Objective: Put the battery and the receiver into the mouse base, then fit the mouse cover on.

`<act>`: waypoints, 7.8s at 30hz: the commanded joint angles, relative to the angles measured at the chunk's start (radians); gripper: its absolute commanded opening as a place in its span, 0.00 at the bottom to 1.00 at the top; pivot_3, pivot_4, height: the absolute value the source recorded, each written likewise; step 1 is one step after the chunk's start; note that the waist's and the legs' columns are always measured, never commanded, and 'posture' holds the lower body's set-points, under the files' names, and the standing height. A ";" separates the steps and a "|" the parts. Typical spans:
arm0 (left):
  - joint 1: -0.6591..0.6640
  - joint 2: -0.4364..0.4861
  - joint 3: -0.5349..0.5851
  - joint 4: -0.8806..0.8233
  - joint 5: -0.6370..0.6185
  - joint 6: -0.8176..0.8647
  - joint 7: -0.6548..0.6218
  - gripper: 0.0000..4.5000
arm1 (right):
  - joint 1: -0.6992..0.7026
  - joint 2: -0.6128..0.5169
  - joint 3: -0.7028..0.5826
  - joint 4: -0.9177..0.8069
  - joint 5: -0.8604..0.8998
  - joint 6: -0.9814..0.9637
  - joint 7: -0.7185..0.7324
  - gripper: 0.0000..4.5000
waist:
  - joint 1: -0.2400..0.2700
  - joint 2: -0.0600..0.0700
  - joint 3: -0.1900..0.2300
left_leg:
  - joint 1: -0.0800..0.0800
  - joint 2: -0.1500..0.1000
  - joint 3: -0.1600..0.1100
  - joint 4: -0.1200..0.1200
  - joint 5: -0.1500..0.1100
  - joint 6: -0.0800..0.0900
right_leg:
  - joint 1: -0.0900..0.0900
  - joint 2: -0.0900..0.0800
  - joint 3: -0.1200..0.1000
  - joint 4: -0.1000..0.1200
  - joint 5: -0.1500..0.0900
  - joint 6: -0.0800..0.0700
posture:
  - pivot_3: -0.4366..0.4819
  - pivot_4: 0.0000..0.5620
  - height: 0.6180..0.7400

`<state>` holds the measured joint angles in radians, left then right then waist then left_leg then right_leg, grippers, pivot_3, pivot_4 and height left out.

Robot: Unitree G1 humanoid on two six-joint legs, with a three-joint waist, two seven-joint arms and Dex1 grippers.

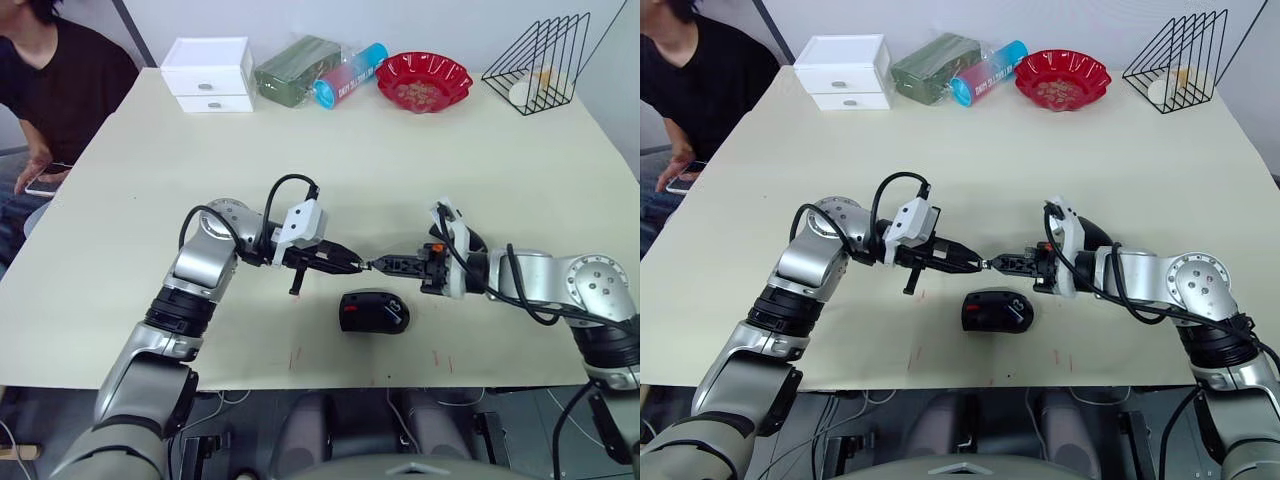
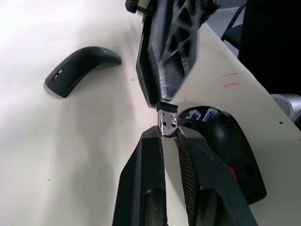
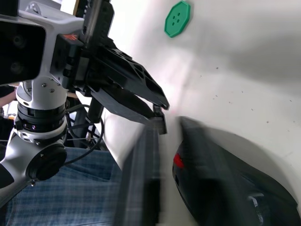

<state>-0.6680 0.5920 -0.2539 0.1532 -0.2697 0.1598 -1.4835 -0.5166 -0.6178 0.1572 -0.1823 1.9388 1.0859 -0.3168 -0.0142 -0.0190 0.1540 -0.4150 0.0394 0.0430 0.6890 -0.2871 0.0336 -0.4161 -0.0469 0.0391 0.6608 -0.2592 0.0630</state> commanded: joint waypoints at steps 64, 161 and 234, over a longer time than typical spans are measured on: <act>0.051 0.011 0.025 -0.059 -0.026 0.009 -0.002 0.96 | 0.040 -0.077 -0.045 -0.094 -0.021 0.002 0.144 0.00 | 0.001 0.000 0.000 | 0.000 0.000 0.000 0.000 0.000 0.000 | 0.000 0.000 0.000 0.000 0.000 0.000 | 0.48 0.27 1.00; 0.237 -0.106 -0.188 -0.205 0.203 0.153 0.296 0.65 | 0.356 -0.372 -0.217 -0.562 -1.220 -0.158 1.105 0.00 | 0.031 0.001 -0.001 | 0.001 -0.001 -0.008 0.013 0.000 0.000 | 0.007 0.000 -0.005 0.003 0.001 0.001 | 0.48 0.27 1.00; 0.239 -0.159 -0.222 -0.120 0.252 0.120 0.381 0.65 | -0.555 -0.309 0.616 -0.022 0.033 0.326 -0.266 0.00 | 0.030 0.005 -0.003 | -0.002 0.000 -0.013 0.013 -0.001 0.001 | 0.009 -0.007 -0.014 0.001 0.001 0.001 | 0.48 0.27 1.00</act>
<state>-0.4419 0.4357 -0.4467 -0.0005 -0.0596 0.2610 -1.1381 -1.0681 -0.9037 0.7616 -0.1963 1.9722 1.3956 -0.5810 0.0162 -0.0145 0.1505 -0.4174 0.0392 0.0294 0.7022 -0.2880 0.0351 -0.4074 -0.0537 0.0250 0.6621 -0.2585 0.0635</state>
